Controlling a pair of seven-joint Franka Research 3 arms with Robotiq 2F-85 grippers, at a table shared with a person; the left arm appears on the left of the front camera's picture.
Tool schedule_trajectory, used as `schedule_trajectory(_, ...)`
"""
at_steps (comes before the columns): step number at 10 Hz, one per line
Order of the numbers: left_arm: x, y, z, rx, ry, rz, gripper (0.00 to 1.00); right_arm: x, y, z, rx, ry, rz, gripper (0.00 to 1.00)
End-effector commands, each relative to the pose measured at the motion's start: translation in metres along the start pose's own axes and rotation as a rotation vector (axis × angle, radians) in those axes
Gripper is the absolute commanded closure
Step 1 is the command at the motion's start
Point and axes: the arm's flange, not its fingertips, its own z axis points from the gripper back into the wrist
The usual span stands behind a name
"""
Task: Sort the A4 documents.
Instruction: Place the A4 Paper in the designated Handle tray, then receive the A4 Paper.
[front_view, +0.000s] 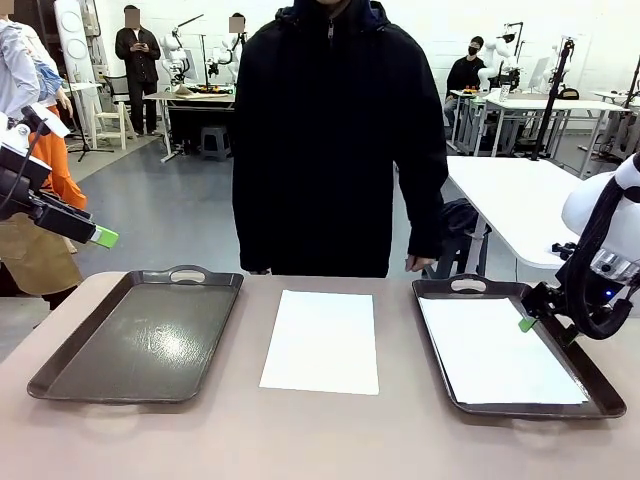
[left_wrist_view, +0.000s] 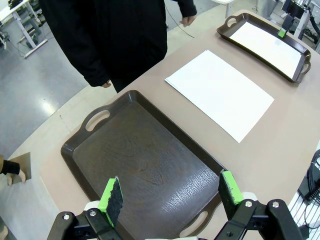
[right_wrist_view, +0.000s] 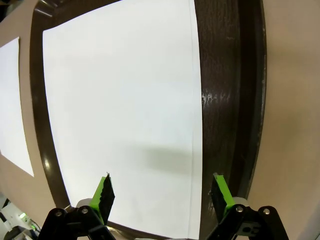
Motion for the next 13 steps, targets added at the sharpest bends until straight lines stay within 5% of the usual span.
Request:
schedule_trajectory(1, -0.0011, 0.0013, -0.0007, -0.004, -0.003, 0.002, 0.0, -0.0002, -0.0001, -0.0015, 0.001, 0.004, 0.003, 0.0)
schedule_trajectory(13, -0.0011, 0.0013, -0.0007, -0.004, -0.003, 0.002, 0.0, -0.0002, -0.0001, -0.0015, 0.001, 0.004, 0.003, 0.0)
